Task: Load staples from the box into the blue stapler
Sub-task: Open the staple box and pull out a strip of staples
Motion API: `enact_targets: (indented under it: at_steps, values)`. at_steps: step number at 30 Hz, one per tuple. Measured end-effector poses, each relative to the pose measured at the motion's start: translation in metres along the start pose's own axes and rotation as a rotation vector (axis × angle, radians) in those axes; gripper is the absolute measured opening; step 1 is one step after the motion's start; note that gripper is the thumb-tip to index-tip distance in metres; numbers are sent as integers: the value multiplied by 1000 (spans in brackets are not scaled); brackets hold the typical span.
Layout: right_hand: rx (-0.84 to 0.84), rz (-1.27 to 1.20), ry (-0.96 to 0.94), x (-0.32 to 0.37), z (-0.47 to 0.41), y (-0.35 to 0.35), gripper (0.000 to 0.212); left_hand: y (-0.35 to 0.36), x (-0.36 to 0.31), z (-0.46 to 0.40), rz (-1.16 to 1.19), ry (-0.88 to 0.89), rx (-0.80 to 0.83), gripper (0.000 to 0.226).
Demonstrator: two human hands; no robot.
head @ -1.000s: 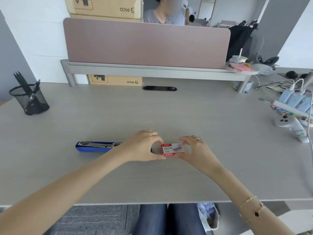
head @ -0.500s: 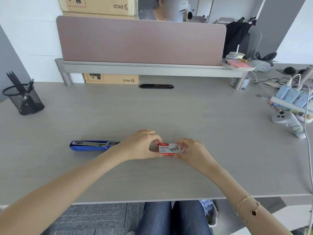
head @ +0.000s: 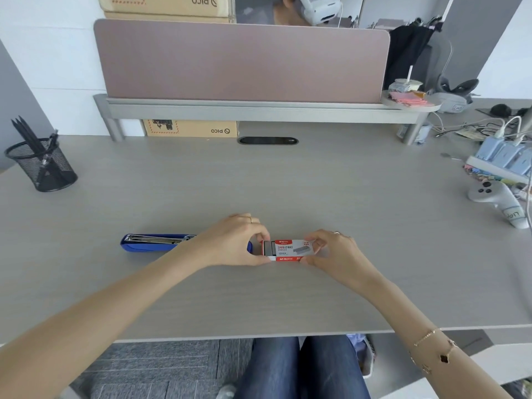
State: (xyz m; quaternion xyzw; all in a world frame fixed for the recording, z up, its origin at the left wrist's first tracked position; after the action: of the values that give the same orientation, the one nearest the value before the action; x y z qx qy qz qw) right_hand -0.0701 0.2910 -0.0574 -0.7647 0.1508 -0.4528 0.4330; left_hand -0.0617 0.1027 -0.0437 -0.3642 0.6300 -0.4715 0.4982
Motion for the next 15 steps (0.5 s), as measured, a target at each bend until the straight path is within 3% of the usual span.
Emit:
enact_targets:
  at_steps: [15]
  values:
    - [12, -15, 5, 1, 2, -4, 38, -7, 4, 6, -15, -31, 19, 38]
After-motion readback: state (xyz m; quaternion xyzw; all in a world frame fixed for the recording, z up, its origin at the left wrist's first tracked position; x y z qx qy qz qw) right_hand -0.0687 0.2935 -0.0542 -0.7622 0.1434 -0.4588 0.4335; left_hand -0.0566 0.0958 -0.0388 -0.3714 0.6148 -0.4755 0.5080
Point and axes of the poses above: each hand's wrist, its own z-axis away from the middle knuckle, its own y-axis out of the palm, x = y × z, the point moved 6 cm from there along -z, towards the middle knuckle, and after that the axes turned 15 degrees about -y, right-handed, at the moved point
